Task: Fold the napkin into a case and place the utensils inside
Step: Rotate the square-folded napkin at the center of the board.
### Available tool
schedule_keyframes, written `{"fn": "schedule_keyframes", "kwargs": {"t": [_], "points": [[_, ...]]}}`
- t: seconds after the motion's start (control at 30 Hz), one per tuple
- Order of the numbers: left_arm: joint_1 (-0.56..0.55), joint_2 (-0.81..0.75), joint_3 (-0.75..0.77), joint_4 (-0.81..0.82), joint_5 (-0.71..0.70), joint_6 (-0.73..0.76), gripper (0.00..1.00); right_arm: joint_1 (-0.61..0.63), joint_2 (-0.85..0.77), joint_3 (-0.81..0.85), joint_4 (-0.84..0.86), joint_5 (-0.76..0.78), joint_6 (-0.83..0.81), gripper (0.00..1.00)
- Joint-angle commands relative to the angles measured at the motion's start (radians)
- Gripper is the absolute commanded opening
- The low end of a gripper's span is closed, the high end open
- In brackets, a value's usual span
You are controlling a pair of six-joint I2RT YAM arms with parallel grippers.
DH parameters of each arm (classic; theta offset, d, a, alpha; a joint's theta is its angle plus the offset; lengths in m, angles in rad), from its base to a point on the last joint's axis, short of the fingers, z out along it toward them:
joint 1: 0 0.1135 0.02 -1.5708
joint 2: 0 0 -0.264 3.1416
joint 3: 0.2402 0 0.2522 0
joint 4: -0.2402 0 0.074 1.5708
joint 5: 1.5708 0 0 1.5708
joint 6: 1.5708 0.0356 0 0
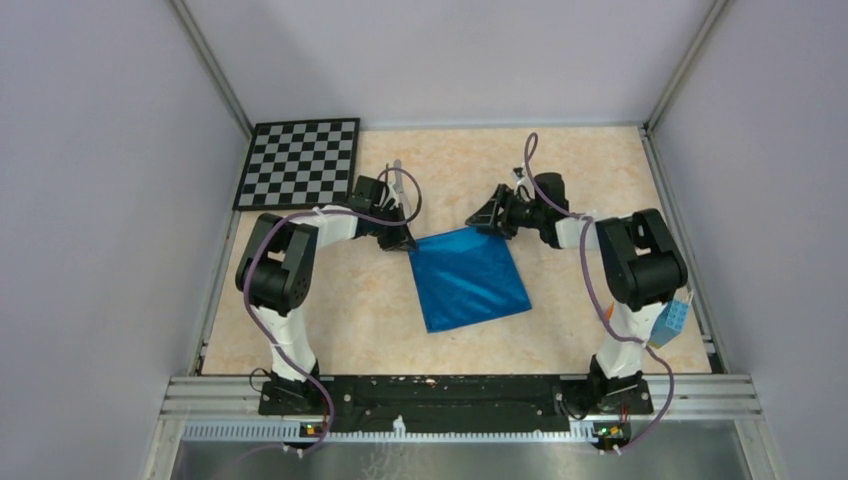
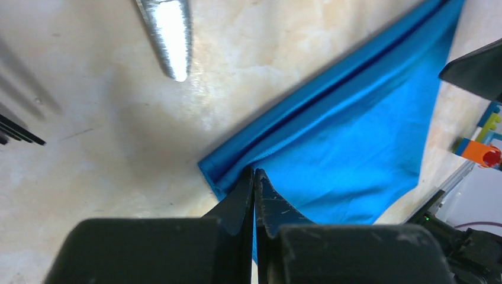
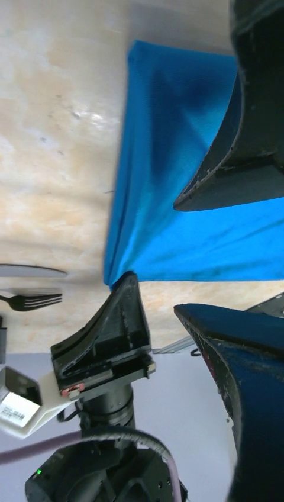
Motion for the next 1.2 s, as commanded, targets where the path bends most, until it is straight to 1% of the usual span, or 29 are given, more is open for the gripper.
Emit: {"fn": "schedule_keyframes", "kwargs": {"t": [0.0,0.07,0.23,0.4,0.57,0.7,0.77,0.83,0.87,0.9,0.93,1.0,1.03,1.1,1.17], "points": [[0.019,0.036,0.016,0.014,-0.022,0.034,0.02,-0.006,0.092,0.076,0.152,-0.047,0.04,0.59],[0.027,0.044,0.013,0.014,-0.029,0.038,0.0,-0.008,0.138,0.101,0.17,-0.051,0.048,0.59],[0.034,0.048,0.0,0.003,-0.062,0.051,0.0,-0.041,0.222,0.135,0.206,-0.049,0.06,0.59],[0.039,0.071,-0.006,-0.008,-0.069,0.054,0.0,-0.09,0.296,0.133,0.238,-0.058,0.063,0.59],[0.039,0.076,-0.016,-0.009,-0.076,0.06,0.0,-0.15,0.338,0.099,0.305,-0.086,0.091,0.59],[0.039,0.092,-0.007,-0.014,-0.072,0.063,0.0,-0.189,0.351,0.099,0.298,-0.098,0.088,0.59],[0.039,0.098,-0.003,-0.014,-0.07,0.063,0.0,-0.21,0.351,0.119,0.236,-0.096,0.047,0.58],[0.039,0.103,0.004,-0.017,-0.06,0.065,0.01,-0.222,0.334,0.175,0.111,-0.073,-0.033,0.58],[0.039,0.102,0.012,-0.022,-0.05,0.067,0.05,-0.222,0.309,0.211,-0.031,-0.045,-0.089,0.58],[0.039,0.099,0.021,-0.025,-0.041,0.07,0.08,-0.222,0.278,0.253,-0.107,-0.004,-0.156,0.58],[0.037,0.091,0.031,-0.03,-0.031,0.072,0.11,-0.22,0.232,0.289,-0.247,0.048,-0.222,0.58],[0.037,0.074,0.057,-0.057,-0.009,0.077,0.19,-0.206,0.126,0.348,-0.449,0.194,-0.316,0.58],[0.038,0.06,0.08,-0.074,0.007,0.081,0.25,-0.196,0.072,0.363,-0.522,0.261,-0.356,0.58],[0.037,0.033,0.098,-0.093,0.033,0.083,0.31,-0.166,-0.047,0.328,-0.585,0.332,-0.382,0.59],[0.036,-0.012,0.099,-0.099,0.058,0.079,0.36,-0.116,-0.156,0.232,-0.584,0.32,-0.379,0.59]]}}
